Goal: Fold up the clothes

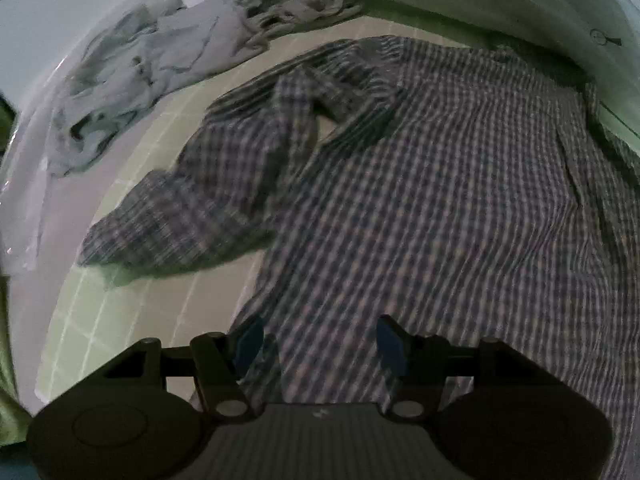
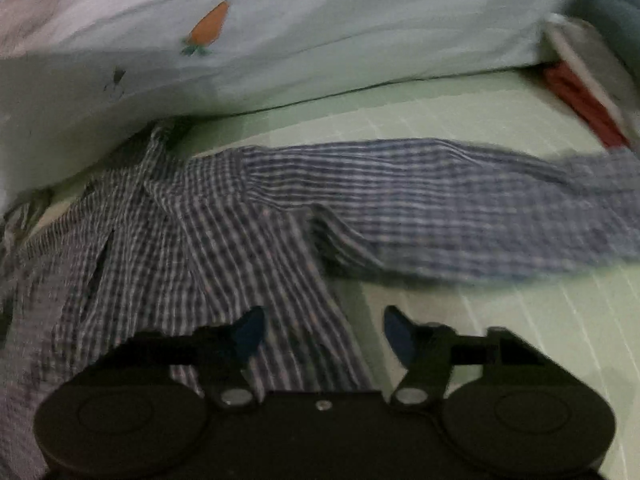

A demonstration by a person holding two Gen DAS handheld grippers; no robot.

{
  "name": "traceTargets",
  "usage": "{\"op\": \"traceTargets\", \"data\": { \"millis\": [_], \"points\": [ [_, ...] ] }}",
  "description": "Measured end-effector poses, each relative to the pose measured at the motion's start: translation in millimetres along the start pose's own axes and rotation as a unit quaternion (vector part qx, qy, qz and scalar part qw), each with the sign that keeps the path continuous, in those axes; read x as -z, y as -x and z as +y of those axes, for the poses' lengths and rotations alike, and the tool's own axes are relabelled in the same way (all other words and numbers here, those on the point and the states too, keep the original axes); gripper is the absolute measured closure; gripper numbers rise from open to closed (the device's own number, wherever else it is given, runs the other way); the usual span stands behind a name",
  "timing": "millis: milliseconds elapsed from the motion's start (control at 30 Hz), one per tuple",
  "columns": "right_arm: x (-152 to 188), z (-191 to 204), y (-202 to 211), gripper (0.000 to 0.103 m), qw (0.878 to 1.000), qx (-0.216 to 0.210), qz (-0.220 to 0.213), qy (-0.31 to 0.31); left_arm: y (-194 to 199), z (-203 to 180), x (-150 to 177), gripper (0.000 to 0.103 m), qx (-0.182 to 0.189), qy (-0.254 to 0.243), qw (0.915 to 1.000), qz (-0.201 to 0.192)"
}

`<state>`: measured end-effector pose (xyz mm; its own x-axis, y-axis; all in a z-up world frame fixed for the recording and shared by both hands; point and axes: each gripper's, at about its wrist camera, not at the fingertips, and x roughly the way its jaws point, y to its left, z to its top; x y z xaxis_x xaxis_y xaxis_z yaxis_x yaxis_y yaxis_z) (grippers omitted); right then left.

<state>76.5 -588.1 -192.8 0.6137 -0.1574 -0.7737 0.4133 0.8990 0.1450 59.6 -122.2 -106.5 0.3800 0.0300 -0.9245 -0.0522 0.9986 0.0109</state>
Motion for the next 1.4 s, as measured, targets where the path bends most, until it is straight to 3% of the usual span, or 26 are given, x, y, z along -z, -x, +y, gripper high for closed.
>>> {"op": "traceTargets", "data": {
  "millis": [33,100,200,367,433,467,533,633,733,867,1000,1100,1200,1400],
  "points": [
    [-2,5,-7,0.082,1.000,0.000,0.008,0.018,-1,-3,-3,0.040,0.001,0.001,1.0000,-0.002],
    [-5,16,-16,0.102,0.998,0.015,0.007,0.056,-4,-9,-8,0.040,0.003,0.002,1.0000,-0.006],
    [-14,26,-27,0.102,0.995,0.045,-0.003,0.090,-7,-18,-14,0.040,0.006,0.004,0.9999,-0.012],
    [-40,13,-44,0.102,0.998,0.047,0.001,0.048,9,-35,-9,0.040,0.008,-0.011,0.9994,-0.031],
    [-45,5,-39,0.097,0.999,0.030,0.015,0.032,17,-43,-4,0.039,0.009,-0.013,0.9992,-0.037],
    [-44,0,-32,0.089,0.999,0.020,0.012,0.023,21,-46,-2,0.037,0.009,-0.011,0.9992,-0.038],
    [-40,-18,-10,0.051,1.000,0.002,-0.012,-0.001,28,-53,5,0.033,0.009,-0.004,0.9991,-0.042],
    [-27,-56,26,0.043,0.998,-0.007,-0.050,-0.034,38,-65,17,0.031,0.010,0.007,0.9987,-0.049],
    [-21,-103,44,0.031,0.996,0.057,-0.067,-0.032,48,-81,27,0.029,0.011,0.013,0.9984,-0.053],
    [-24,-175,46,0.028,0.982,0.174,-0.069,-0.037,56,-103,37,0.029,0.007,0.013,0.9983,-0.056],
    [-29,-246,38,0.027,0.967,0.231,-0.060,-0.089,59,-123,41,0.028,0.000,0.017,0.9985,-0.053],
    [-28,-283,30,0.031,0.961,0.244,-0.043,-0.119,57,-137,42,0.028,-0.009,0.019,0.9987,-0.047],
    [-24,-296,26,0.034,0.956,0.258,-0.043,-0.132,55,-146,39,0.028,-0.016,0.018,0.9989,-0.041],
    [-8,-327,43,0.033,0.934,0.302,-0.051,-0.186,50,-162,24,0.028,-0.022,0.003,0.9989,-0.041]
  ]
}}
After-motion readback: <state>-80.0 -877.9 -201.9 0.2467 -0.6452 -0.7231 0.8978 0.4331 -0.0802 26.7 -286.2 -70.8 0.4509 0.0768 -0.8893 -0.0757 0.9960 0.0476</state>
